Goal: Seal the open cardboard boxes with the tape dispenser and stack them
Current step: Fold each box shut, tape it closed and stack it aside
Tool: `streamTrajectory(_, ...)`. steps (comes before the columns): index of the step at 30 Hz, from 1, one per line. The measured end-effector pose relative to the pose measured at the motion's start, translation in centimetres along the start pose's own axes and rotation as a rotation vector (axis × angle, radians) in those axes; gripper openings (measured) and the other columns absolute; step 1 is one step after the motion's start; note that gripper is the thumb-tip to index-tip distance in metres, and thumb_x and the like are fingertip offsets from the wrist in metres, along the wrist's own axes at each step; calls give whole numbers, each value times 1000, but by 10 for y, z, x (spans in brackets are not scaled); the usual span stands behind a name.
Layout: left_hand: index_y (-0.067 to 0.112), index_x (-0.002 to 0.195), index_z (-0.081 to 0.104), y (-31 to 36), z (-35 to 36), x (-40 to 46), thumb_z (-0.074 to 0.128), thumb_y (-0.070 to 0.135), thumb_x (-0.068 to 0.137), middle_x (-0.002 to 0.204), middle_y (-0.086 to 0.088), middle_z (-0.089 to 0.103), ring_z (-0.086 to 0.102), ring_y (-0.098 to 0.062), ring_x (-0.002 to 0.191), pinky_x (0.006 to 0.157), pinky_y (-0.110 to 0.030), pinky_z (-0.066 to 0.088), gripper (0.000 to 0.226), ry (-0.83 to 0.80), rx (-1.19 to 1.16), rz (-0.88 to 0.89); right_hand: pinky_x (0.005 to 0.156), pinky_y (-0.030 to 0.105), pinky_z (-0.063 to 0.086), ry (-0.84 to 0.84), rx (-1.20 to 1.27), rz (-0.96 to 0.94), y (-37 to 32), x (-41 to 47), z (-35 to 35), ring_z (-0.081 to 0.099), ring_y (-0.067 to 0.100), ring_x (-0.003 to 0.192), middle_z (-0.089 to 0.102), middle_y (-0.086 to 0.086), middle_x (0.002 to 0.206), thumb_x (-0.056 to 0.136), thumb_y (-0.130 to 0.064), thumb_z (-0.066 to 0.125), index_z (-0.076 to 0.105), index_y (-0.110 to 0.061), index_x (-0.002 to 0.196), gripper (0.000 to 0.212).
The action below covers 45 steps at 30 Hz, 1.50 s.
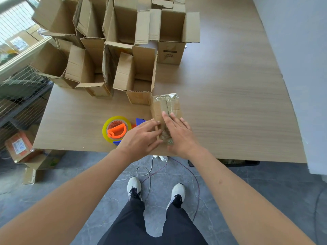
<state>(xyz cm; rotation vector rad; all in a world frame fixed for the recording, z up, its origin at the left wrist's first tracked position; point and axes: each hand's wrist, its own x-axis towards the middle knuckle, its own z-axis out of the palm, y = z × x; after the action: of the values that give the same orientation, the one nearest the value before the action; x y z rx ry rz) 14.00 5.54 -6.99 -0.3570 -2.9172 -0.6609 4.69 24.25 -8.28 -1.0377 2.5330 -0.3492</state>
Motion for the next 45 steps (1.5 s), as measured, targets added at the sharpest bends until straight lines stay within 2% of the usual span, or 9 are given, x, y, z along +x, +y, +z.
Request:
streamTrajectory(4,4,94,75,11,3,6,88,25,80,125,-14,67,71,-33,100,66,-40,62,29,3,-16,-95,125,33,-6,-16,84,-47,5,-9,1,-9,5,155,-3,-18,170,78,-54,68,-9,-32,161,115)
streamTrajectory(6,3,89,71,14,6,7,89,24,78,122,-14,67,70,-33,97,64,-35,59,30,11,-6,-121,124,32,-5,10,133,-69,9,-11,-2,-5,4,155,3,-19,169,81,-48,67,4,-32,163,105)
streamTrajectory(11,-1,88,71,21,14,6,91,13,71,115,-17,71,71,-35,109,88,-42,62,30,96,17,-130,126,35,15,112,167,-127,17,-12,-9,23,13,154,33,-9,163,88,-17,76,43,-23,154,73)
streamTrajectory(16,-3,84,71,26,23,9,91,4,65,109,-19,73,73,-33,101,101,-30,50,28,218,62,-92,117,46,39,297,33,-228,19,-22,-5,48,28,142,53,5,151,88,-14,77,63,-11,138,52)
streamTrajectory(22,-2,94,70,25,26,5,85,14,74,122,-17,69,69,-34,112,92,-45,60,29,128,35,-164,99,49,55,270,150,-118,29,-34,-10,56,24,134,42,-3,159,80,-9,82,57,-18,145,70)
streamTrajectory(27,3,106,66,25,35,3,85,42,76,125,-12,64,62,-33,121,98,-41,56,53,99,22,-229,95,50,56,270,146,-61,36,-39,-11,56,23,134,44,1,158,83,-7,79,62,-11,139,58)
streamTrajectory(36,12,102,49,30,47,23,97,29,52,102,-13,51,52,-34,87,69,-44,53,71,82,189,-246,102,49,53,226,203,-184,53,-40,-9,49,23,141,39,3,161,81,-18,86,58,-10,143,69)
streamTrajectory(40,12,101,47,32,54,25,92,26,54,99,-13,52,52,-35,90,76,-43,52,67,128,250,-189,84,47,61,414,118,-222,61,-39,-10,63,27,122,63,7,139,88,-13,78,74,-10,122,34)
streamTrajectory(45,8,103,54,31,51,20,88,28,60,104,-13,55,53,-36,98,92,-41,48,58,117,200,-156,61,43,57,545,139,-93,57,-44,-3,65,29,81,67,7,92,84,-21,82,77,-8,111,30)
